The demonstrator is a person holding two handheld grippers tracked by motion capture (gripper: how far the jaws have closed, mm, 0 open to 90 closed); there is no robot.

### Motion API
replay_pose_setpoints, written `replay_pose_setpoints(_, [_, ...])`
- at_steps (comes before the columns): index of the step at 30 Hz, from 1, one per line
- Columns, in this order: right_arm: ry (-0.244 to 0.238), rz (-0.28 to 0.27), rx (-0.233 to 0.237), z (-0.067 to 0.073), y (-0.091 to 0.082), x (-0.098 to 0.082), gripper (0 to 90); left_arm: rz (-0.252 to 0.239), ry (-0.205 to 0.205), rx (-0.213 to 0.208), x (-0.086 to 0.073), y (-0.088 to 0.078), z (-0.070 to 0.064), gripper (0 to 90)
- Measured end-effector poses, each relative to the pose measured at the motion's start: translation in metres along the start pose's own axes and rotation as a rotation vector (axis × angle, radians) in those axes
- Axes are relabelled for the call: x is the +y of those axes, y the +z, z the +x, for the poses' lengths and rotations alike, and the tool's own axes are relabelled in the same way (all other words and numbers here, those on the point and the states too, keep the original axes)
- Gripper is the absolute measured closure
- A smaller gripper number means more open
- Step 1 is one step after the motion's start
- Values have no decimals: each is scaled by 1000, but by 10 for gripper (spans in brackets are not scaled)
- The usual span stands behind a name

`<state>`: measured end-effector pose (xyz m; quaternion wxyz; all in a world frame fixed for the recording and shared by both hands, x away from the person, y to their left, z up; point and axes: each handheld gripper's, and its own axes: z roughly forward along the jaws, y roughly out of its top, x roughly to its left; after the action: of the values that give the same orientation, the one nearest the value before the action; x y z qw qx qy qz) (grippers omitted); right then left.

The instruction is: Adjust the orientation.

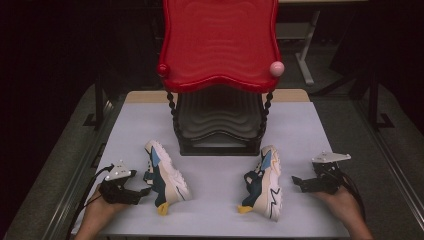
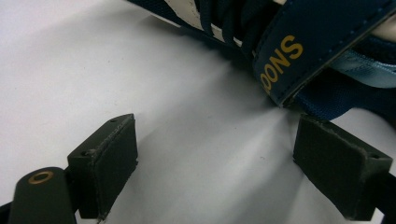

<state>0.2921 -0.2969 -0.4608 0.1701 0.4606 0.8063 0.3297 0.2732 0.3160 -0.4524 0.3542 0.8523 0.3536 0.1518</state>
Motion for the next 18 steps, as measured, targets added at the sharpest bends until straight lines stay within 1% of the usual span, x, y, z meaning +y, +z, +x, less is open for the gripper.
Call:
replay_pose_setpoints(6, [-1,1,0,0,0,0,23,0,0,-3,0,0,0,130])
replay_pose_setpoints(9, [-1,1,0,0,0,0,22,0,9,-6,0,-1,1,140])
replay_pose_setpoints(10, [0,1,0,0,0,0,22,4,15,-9,-1,-3,1,140])
replay_pose_setpoints(12, [0,1,0,0,0,0,22,10,14,-9,-2,-6,1,158])
replay_pose_setpoints(13, [0,2,0,0,0,0,22,8,9,-14,-4,-9,1,183])
replay_pose_setpoints(14, [0,2,0,0,0,0,22,-1,2,-19,-5,-13,1,227])
replay_pose_setpoints(15, [0,2,0,0,0,0,22,-11,-1,-24,-6,-16,1,227])
replay_pose_setpoints(16, [-1,2,0,0,0,0,22,-45,-3,-44,-8,-24,1,302])
replay_pose_setpoints(17, [-1,2,0,0,0,0,22,-45,-3,-44,-8,-24,1,340])
replay_pose_setpoints(18, [-1,1,0,0,0,0,22,-68,-6,-51,-8,-27,1,340])
